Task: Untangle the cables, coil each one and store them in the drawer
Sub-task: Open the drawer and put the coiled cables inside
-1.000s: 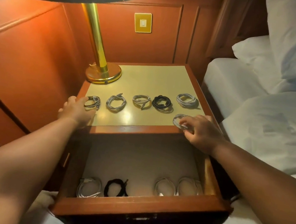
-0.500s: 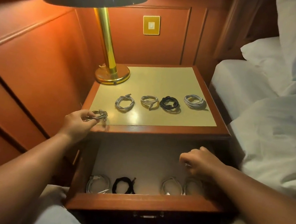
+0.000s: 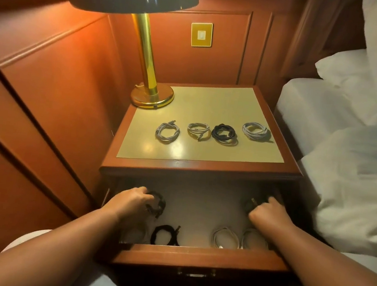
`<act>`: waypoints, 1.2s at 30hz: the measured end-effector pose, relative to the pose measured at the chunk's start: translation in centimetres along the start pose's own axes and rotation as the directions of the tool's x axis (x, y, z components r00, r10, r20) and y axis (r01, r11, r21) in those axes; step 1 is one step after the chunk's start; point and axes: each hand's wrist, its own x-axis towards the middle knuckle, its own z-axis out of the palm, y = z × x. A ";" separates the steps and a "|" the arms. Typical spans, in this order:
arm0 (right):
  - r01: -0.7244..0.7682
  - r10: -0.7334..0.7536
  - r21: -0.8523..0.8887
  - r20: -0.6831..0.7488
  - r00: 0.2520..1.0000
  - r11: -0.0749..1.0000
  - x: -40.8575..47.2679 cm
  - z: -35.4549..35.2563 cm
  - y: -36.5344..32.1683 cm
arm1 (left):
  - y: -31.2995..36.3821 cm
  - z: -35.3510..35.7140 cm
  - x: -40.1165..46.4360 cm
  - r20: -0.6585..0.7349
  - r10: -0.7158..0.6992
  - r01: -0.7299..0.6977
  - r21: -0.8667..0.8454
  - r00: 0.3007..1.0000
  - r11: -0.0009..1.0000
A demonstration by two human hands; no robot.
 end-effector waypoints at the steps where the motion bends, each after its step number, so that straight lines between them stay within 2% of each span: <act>1: -0.014 0.014 0.014 0.007 1.000 1.000 -0.1 0.1 -0.1 | 0.0 0.1 0.4 0.024 -0.050 0.049 0.043 0.998 0.998; 5: -0.035 0.037 0.069 -0.018 0.999 0.997 -1.9 -1.3 -0.6 | 0.0 1.0 1.2 0.156 -0.185 0.149 0.219 0.970 0.964; 8: -0.006 0.034 0.284 -0.093 0.995 0.959 -2.8 -2.4 -1.4 | 0.3 1.6 1.3 0.198 -0.212 0.142 0.315 0.957 0.938; 11: 0.086 -0.062 0.517 -0.064 0.996 0.852 -2.5 -2.5 -2.3 | 0.5 1.6 1.4 0.192 -0.215 0.143 0.330 0.957 0.933; 15: 0.085 -0.123 0.631 0.017 0.992 0.771 -1.9 -1.8 -2.6 | 0.6 1.1 1.0 0.211 -0.156 0.061 0.396 0.965 0.916; 20: 0.073 -0.133 0.752 0.019 0.991 0.655 -1.9 -1.5 -2.4 | 0.4 1.2 1.0 0.231 -0.147 0.032 0.438 0.962 0.899; 24: 0.075 -0.113 0.742 0.001 0.994 0.666 -2.0 -1.7 -2.5 | 0.3 1.4 0.9 0.209 -0.119 0.037 0.359 0.971 0.932; 26: 0.117 -0.082 0.722 -0.083 0.993 0.682 -2.0 -2.4 -2.1 | 0.2 1.4 0.9 0.099 -0.059 0.032 0.256 0.993 0.966; 28: 0.191 -0.049 0.734 -0.211 0.976 0.651 -1.9 -3.4 -1.0 | -0.1 1.2 1.1 -0.129 0.065 -0.044 0.155 0.990 0.987; 29: 0.226 -0.013 0.751 -0.278 0.960 0.620 -1.8 -3.9 -0.3 | -0.3 0.9 1.4 -0.253 0.137 -0.110 0.121 0.958 0.987; 31: 0.290 0.108 0.796 -0.404 0.909 0.531 -1.5 -5.1 1.2 | -0.3 -0.4 2.1 -0.480 0.235 -0.227 0.076 0.845 0.971; 33: 0.343 0.231 0.809 -0.492 0.840 0.478 -0.8 -6.5 2.6 | 0.0 -2.5 3.2 -0.584 0.208 -0.244 0.017 0.784 0.970; 36: 0.308 0.352 0.792 -0.534 0.769 0.527 1.1 -8.6 4.9 | -0.1 -5.4 5.7 -0.606 0.018 -0.148 -0.165 0.795 0.975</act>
